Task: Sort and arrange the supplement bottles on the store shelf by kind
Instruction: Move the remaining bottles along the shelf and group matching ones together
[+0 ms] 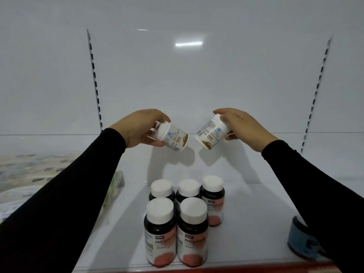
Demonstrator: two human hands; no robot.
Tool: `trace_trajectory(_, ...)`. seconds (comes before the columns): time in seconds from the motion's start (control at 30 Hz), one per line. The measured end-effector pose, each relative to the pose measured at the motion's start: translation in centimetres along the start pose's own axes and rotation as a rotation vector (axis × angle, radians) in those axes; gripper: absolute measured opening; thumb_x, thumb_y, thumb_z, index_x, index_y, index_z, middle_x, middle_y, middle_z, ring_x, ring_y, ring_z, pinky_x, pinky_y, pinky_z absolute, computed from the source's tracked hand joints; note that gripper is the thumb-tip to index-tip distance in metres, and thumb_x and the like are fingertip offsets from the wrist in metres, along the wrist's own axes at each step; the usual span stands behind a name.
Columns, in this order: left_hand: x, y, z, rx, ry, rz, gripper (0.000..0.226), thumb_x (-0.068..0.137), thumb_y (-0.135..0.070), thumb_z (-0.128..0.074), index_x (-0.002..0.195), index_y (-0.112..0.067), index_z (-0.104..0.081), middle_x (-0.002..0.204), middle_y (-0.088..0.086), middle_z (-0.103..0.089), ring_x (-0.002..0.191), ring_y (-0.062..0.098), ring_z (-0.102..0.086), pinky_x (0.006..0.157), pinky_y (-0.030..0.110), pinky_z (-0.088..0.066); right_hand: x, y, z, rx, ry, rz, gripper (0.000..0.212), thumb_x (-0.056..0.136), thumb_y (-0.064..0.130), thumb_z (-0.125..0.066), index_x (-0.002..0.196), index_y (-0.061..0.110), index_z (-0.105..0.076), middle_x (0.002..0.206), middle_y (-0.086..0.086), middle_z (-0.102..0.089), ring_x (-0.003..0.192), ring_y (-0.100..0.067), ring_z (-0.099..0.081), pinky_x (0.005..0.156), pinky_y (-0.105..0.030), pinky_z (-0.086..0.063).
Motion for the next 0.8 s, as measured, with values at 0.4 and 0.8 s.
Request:
trace_trajectory(0.4,2.2,-5.2,-10.3,0.008,0.364,-0.24,0.015,0.084,-0.007,-0.071,0.095,-0.018,-0.071,0.115,0.016,-0.065,0.086,0.025,-0.074,0.067,0.033,-0.061,-8.6,1.3,12.0,0.168,-0.39,-0.064,0.024,0.089,0.019,-0.051,0.109,0.021,-0.066,0.123,-0.012,-0.061,0.095,-0.026,-0.072,0.072,-0.03,-0.058)
trace_trajectory(0.8,-5.7,-11.0,-35.6,-0.096,0.455,-0.452,0.044,0.08,-0.014,-0.076,0.118,-0.015,-0.055,0.115,0.014,-0.062,0.094,0.025,-0.071,0.071,0.032,-0.061,-26.8,-0.8,31.2,-0.239,-0.857,-0.029,0.045,0.077,0.039,-0.07,0.12,0.04,-0.053,0.114,0.002,-0.064,0.1,-0.014,-0.066,0.08,-0.034,-0.058)
Point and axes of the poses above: each hand's wrist, its own x-axis towards the middle knuckle, its own z-axis out of the back of the hand, y = z × x, the point moved 1 cm from there along x, towards the middle knuckle
